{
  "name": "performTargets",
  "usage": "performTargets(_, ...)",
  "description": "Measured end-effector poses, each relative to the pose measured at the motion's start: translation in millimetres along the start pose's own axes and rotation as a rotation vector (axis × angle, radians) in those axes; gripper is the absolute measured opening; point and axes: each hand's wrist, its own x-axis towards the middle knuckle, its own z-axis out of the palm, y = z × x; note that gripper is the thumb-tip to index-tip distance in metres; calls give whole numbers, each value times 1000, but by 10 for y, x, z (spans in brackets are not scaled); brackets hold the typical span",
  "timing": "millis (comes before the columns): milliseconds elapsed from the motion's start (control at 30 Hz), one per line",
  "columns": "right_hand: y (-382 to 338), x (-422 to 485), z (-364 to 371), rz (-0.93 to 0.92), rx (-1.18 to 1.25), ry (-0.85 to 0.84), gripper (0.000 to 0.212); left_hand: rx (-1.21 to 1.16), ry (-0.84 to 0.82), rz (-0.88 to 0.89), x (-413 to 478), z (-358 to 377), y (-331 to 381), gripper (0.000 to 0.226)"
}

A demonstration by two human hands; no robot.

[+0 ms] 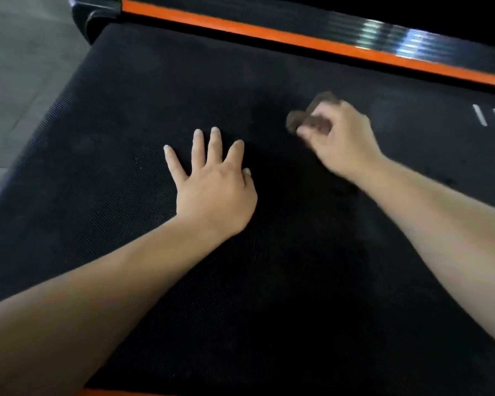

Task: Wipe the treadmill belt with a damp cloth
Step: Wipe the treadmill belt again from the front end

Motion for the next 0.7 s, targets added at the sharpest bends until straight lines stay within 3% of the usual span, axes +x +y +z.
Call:
performTargets(100,53,95,31,41,16,-18,18,-5,3,-42,51,-20,80,50)
performTargets(267,-45,-448,-55,-168,140,-192,16,86,36,-106,78,129,309,58)
performTargets(333,53,-77,-29,-180,79,-95,18,116,70,-103,71,184,320,62)
performTargets(467,246,662,79,41,45,21,19,132,67,-123,88,194,313,63)
performTargets(633,172,168,85,-148,163,-124,17,175,64,-66,67,196,349,64)
performTargets(700,223,374,87,-189,119,-90,16,167,67,-62,91,198,338,64)
